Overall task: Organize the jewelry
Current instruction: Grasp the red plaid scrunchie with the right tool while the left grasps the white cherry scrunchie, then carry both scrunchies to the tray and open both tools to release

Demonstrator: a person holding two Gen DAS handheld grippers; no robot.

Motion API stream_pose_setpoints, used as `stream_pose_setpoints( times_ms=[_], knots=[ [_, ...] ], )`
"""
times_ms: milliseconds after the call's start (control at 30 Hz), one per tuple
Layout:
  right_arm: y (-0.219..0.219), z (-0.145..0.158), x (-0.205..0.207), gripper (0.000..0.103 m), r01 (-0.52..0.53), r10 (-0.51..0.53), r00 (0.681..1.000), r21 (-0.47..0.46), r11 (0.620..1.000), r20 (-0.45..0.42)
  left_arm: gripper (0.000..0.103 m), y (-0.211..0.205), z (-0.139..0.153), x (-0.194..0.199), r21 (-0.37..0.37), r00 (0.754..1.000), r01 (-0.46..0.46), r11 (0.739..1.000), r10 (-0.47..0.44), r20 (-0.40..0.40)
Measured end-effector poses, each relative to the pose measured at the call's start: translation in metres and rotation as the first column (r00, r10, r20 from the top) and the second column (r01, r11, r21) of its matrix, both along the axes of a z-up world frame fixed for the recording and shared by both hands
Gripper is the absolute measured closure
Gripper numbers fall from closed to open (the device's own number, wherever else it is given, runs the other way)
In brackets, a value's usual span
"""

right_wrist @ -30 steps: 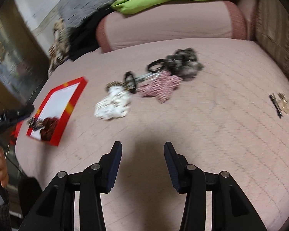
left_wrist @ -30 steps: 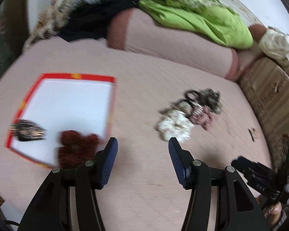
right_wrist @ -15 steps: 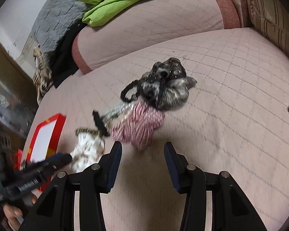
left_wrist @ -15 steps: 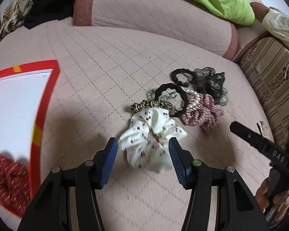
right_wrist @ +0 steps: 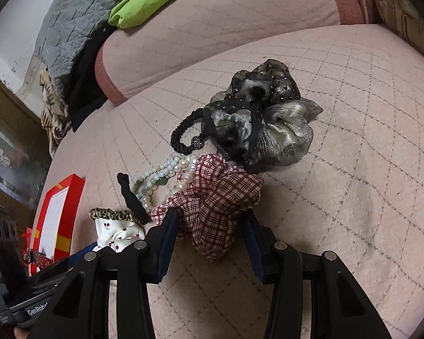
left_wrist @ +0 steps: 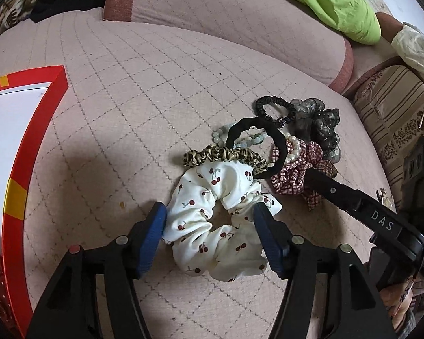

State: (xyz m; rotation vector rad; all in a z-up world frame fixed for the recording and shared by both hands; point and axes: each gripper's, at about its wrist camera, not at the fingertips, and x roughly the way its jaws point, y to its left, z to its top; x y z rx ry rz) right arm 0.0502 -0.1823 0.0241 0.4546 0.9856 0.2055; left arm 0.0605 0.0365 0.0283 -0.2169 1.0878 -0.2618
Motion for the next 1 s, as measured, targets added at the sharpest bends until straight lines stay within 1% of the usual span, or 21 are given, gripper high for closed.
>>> stream_pose_setpoints(
  times_ms=[33, 67, 100, 133, 167, 300, 467, 533, 633, 700, 833, 1000],
  knots=[
    [0.001, 0.0, 0.0, 0.056, 0.003, -0.003, 1.0, -0.002, 1.0, -0.001, 0.042, -0.001, 0.0, 0.0, 0.007, 1.0, 0.001, 1.0, -0.001, 0.0],
    [0.001, 0.0, 0.0, 0.075, 0.004, -0.004, 1.0, -0.008, 1.0, -0.003, 0.049, -0.002, 0.0, -0.001, 0.017, 1.0, 0.002, 1.0, -0.002, -0.001],
    [0.001, -0.001, 0.001, 0.087, 0.0, 0.0, 1.0, -0.007, 1.0, -0.01, 0.075, -0.004, 0.0, -0.001, 0.027, 1.0, 0.014, 1.0, -0.013, -0.007],
    [0.002, -0.003, 0.003, 0.092, -0.011, 0.012, 1.0, 0.01, 1.0, -0.029, 0.097, -0.005, -0.001, -0.001, 0.021, 0.999, 0.028, 0.999, -0.027, -0.023],
    [0.001, -0.003, 0.002, 0.093, -0.01, 0.01, 0.999, 0.018, 1.0, -0.035, 0.097, -0.005, -0.003, -0.002, 0.005, 0.998, 0.039, 0.999, -0.039, -0.049],
    [0.003, 0.004, -0.012, 0.094, -0.026, 0.026, 0.999, 0.009, 1.0, -0.029, 0.097, 0.002, 0.005, -0.017, 0.012, 0.998, 0.035, 0.999, -0.034, -0.049],
    [0.005, 0.013, -0.05, 0.094, -0.058, 0.058, 0.997, 0.004, 0.998, -0.041, 0.097, 0.029, 0.016, -0.05, -0.028, 0.997, -0.014, 1.0, 0.012, -0.081],
    [0.003, 0.015, -0.071, 0.094, -0.068, 0.069, 0.996, 0.01, 0.998, -0.05, 0.097, 0.039, 0.022, -0.066, -0.04, 0.997, -0.018, 0.999, 0.015, -0.082],
    [0.002, 0.02, -0.095, 0.094, -0.075, 0.076, 0.996, 0.008, 0.997, -0.047, 0.097, 0.049, 0.036, -0.091, -0.047, 0.998, -0.012, 0.999, 0.01, -0.056],
    [0.003, 0.028, -0.108, 0.094, -0.08, 0.08, 0.996, -0.007, 0.997, -0.028, 0.097, 0.054, 0.049, -0.107, -0.048, 1.0, -0.012, 0.999, 0.011, -0.019],
    [0.01, 0.053, -0.129, 0.094, -0.096, 0.097, 0.995, -0.034, 0.995, 0.029, 0.097, 0.063, 0.074, -0.129, -0.055, 0.998, -0.025, 0.998, 0.028, 0.048],
    [0.028, 0.084, -0.142, 0.094, -0.132, 0.137, 0.986, -0.053, 0.99, 0.097, 0.097, 0.072, 0.099, -0.145, -0.032, 0.992, -0.04, 0.999, 0.044, 0.116]
  ],
)
